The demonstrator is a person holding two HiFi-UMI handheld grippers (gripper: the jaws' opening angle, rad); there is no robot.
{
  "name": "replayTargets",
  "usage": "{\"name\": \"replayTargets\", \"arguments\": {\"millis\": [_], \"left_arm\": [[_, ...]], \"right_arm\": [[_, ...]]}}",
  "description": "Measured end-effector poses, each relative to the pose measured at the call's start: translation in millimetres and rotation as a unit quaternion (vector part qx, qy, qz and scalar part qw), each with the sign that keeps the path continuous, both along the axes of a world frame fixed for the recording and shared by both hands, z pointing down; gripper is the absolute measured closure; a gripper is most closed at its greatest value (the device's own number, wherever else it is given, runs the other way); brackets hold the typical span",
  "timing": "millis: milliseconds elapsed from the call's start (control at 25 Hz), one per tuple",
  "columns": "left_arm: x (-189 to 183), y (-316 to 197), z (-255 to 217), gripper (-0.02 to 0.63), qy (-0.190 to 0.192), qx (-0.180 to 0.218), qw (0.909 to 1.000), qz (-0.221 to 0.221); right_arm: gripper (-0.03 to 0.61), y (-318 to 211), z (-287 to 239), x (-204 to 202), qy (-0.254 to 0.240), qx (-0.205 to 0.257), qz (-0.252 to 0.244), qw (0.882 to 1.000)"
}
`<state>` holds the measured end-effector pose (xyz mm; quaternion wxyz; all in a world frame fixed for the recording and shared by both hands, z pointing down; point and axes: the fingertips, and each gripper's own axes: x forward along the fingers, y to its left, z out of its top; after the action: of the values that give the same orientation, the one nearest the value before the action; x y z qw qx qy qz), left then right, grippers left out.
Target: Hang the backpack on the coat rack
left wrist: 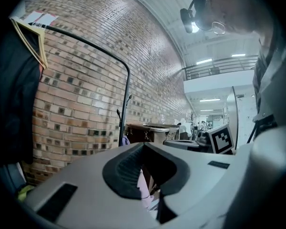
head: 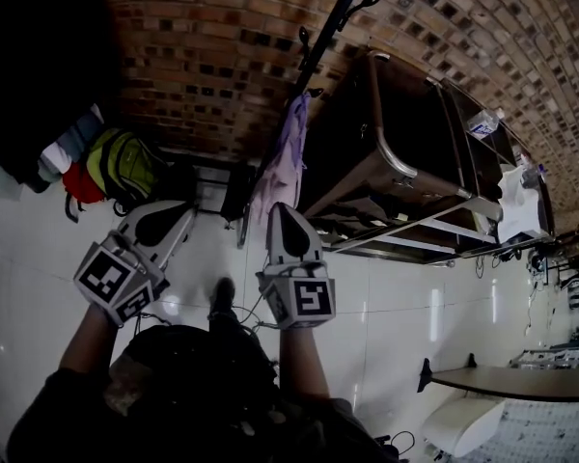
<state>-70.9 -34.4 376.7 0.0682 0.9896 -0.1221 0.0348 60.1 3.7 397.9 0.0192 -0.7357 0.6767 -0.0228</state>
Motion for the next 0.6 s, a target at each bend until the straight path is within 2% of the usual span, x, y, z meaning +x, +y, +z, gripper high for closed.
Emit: {"name": "replayTargets", "arguments": {"millis": [360, 600], "left_arm": [[-97, 39, -5, 0.574, 0.005, -0.004, 1.0, 0.001], [-138, 65, -13, 0.574, 0.016, -0.004, 0.9998, 0.008]], "right_arm": [[0.563, 47, -6, -97, 0.021, -0.014, 0.006, 1.0], [0.565, 76, -12, -138, 0.042, -0.02, 0.018, 0.999]]}}
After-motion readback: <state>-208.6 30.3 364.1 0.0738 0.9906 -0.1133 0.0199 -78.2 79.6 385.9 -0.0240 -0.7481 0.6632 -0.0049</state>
